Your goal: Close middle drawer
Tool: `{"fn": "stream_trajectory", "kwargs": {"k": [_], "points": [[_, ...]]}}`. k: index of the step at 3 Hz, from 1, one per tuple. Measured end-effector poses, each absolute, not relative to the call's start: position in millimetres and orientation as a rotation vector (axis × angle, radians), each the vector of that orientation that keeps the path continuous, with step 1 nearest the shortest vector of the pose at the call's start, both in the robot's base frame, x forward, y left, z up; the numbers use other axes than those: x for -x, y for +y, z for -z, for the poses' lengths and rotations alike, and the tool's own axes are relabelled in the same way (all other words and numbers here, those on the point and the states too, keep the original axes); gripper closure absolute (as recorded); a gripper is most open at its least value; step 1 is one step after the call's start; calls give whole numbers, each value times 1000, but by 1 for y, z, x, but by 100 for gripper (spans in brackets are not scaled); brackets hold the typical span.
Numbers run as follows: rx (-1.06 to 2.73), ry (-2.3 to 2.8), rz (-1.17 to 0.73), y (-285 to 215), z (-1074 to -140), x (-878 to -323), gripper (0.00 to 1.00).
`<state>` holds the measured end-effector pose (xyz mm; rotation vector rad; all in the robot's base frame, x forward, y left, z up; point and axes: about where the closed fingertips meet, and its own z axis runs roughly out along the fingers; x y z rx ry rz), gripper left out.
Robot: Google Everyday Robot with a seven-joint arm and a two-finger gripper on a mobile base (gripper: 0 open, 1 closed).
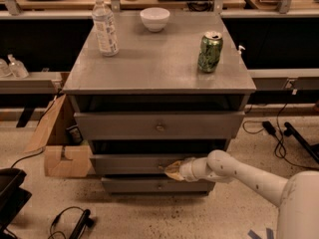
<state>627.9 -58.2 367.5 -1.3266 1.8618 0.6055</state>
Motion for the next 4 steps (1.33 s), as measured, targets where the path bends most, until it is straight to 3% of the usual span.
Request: {"fn": "stream_trajectory", "kwargs": {"k": [1, 3, 4], "points": [[1327, 1862, -605, -58, -368, -625, 82], [1330, 1860, -613, -54, -366, -624, 35], [1337, 1854, -610, -51, -365, -622, 30]]}}
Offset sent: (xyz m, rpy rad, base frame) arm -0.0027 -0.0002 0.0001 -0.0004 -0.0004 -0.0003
